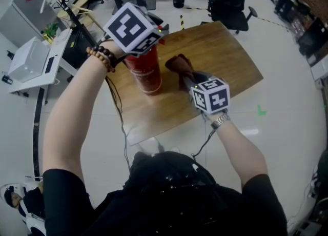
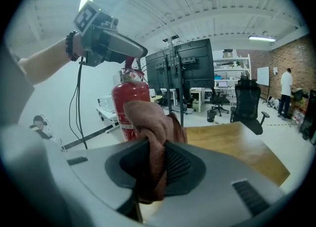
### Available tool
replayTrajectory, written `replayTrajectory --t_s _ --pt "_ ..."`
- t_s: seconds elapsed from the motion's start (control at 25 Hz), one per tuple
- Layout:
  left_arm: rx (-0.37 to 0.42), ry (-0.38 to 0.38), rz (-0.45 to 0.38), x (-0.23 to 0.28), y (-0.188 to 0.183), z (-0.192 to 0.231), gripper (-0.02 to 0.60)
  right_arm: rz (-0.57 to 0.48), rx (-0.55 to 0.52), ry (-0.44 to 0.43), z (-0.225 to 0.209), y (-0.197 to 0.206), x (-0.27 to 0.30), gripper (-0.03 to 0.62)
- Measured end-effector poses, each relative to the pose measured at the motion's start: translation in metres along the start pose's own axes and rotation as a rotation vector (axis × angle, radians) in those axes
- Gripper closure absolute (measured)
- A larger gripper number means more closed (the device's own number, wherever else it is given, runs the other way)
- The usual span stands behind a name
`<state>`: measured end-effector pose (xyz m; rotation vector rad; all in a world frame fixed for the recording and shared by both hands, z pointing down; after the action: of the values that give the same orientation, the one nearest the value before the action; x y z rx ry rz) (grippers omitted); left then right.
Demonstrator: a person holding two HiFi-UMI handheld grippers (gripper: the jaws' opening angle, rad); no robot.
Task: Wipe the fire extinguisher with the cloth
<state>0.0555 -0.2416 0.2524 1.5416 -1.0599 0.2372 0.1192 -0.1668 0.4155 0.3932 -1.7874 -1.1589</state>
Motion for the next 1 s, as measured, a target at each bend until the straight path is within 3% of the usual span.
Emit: replayTrajectory --t_s 0.48,1.0 --pt "0.084 0.121 -0.059 -0.014 0.005 -0.026 0.457 0.006 0.025 -0.004 0.007 -0.002 0.009 0.508" --pt "0.23 0.283 -0.119 -0.031 0.012 -0.051 0.457 -0.04 0.123 0.115 -0.004 -0.027 -0.005 0.508"
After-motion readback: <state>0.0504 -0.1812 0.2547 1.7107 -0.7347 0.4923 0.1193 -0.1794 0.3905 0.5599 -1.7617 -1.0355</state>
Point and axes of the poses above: the fingertips, and each gripper's own axes: x forward along the fingers, z to its left, y out of its underside, the point moved 1 cm from there along -x, backward along the fingers, and after that the axes turned 1 degree about z, right-handed, at the moved point
